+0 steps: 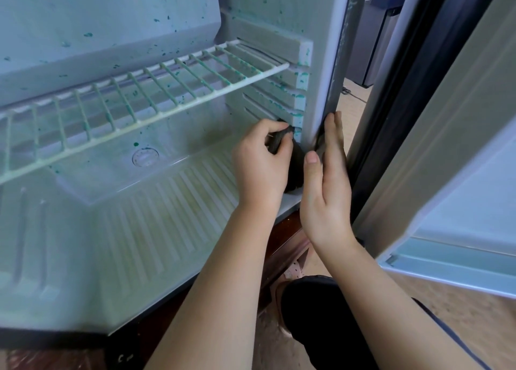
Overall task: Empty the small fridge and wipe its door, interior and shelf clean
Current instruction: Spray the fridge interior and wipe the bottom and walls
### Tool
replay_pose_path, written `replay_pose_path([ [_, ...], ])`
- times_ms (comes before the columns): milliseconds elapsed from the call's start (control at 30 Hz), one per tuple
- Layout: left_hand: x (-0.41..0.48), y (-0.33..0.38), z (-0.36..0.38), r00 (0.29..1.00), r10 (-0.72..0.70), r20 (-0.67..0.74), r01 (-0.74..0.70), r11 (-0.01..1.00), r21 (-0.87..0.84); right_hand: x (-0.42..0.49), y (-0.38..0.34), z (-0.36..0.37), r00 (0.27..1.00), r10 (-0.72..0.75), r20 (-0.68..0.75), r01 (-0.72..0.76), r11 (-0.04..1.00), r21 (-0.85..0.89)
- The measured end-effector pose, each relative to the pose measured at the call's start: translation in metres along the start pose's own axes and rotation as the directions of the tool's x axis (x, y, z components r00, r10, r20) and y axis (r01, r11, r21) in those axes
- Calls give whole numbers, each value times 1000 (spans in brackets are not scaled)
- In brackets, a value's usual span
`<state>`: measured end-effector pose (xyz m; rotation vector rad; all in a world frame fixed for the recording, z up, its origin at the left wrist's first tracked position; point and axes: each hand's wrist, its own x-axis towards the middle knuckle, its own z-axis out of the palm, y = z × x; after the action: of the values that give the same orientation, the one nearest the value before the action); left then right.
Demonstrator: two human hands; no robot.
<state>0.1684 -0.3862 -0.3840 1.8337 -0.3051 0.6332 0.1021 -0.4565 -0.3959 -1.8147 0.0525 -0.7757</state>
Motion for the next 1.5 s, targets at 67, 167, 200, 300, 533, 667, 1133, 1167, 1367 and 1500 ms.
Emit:
replay_pose_path([
  [67,-1,1,1,1000,-10,-1,10,1000,-5,-1,0,-1,1000,0,8,0,1000,3],
  [167,-2,2,2,1000,-25,-10,24,1000,-9,-2,-1,-1,1000,5,16,-5,1000,31],
  [200,-2,2,2,1000,-23,-9,23,1000,-7,-3,-1,-1,1000,7,19,-8,999,37],
  [300,0,1,0,1000,-5,18,6,1000,-4,-3,-1,-2,999,16,27,-17,999,38],
  [533,-4,3,3,998,62,1,-62,996,56,-2,0,-4,998,28,51,-30,999,43],
  [667,-3,5,4,998,57,-2,-57,998,31,-2,2,-5,997,17,71,-21,998,51],
  [1133,3,-5,-71,941,-208,268,200,978,57,-17,-6,-6,1000,28,-7,-28,1000,-12],
  [1167,4,-3,-83,938,-217,270,205,976,71,-20,-6,-4,999,21,-45,-22,999,-30],
  [1367,5,14,-124,923,-177,343,159,984,79,-29,-2,8,999,-41,27,45,987,-155],
  [1500,7,16,-134,902,-157,403,160,987,28,-25,1,19,935,73,347,3,977,-214],
])
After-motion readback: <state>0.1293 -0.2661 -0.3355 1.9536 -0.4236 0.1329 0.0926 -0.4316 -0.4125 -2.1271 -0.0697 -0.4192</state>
